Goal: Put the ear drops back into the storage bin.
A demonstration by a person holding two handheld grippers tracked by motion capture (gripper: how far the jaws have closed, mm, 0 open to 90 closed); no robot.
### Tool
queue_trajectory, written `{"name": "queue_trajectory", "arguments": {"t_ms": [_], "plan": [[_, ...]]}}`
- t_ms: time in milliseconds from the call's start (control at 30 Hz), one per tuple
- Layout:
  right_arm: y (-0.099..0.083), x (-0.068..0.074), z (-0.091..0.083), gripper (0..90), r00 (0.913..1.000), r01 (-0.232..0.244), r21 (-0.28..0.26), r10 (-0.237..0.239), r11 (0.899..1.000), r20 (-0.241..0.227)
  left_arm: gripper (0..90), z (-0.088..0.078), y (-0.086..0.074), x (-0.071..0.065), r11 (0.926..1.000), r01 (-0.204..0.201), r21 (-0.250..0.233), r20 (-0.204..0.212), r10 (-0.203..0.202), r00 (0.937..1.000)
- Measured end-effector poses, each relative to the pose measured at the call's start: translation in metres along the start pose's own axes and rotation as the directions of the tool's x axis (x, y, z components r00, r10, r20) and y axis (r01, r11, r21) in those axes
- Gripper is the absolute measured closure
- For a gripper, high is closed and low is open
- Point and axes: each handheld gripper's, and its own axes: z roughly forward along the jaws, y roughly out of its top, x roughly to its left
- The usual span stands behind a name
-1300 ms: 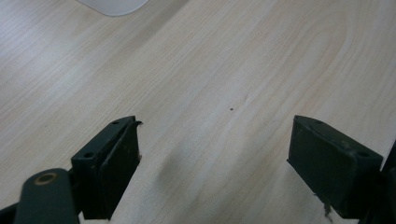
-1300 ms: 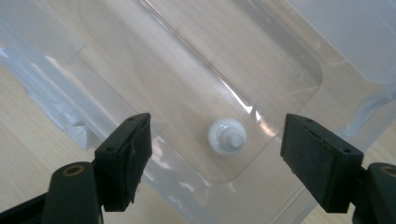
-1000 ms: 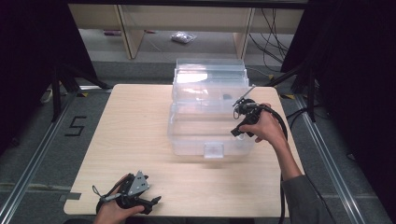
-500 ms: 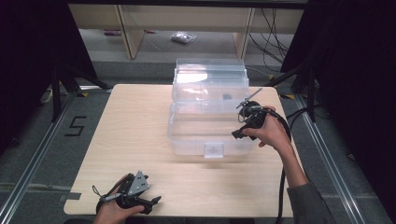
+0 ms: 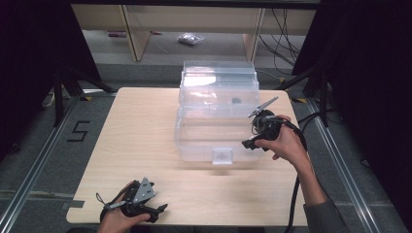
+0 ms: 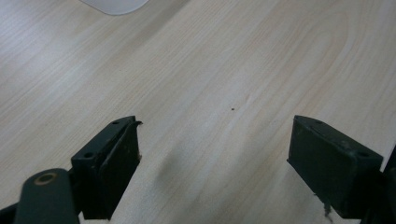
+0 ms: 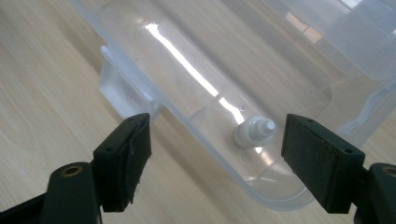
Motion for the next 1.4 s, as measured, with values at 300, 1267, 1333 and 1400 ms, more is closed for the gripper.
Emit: {"name": "queue_trajectory", "arguments": {"t_ms": [300, 1267, 1333, 1400], "plan": [[-0.007, 0.009, -0.006, 24.9, 0.9996, 0.028, -0.039, -0.028, 0.999, -0.009, 15.9, 0.000, 0.000, 0.000, 0.9999, 0.010, -0.007, -0.003, -0.010, 0.9999], [-0.028, 0.035, 0.002, 23.0, 0.9980, 0.045, -0.086, -0.049, 0.995, -0.040, 16.0, 0.000, 0.000, 0.000, 0.9999, 0.010, -0.008, -0.006, -0.010, 0.9999], [-0.030, 0.035, 0.002, 22.9, 0.9969, 0.062, -0.101, -0.067, 0.993, -0.041, 15.9, 0.000, 0.000, 0.000, 0.9999, 0.010, -0.008, -0.008, -0.010, 0.9999], [-0.033, 0.037, 0.003, 22.9, 0.9968, 0.061, -0.108, -0.066, 0.992, -0.044, 15.9, 0.000, 0.000, 0.000, 0.9999, 0.011, -0.007, -0.006, -0.011, 0.9999]]}}
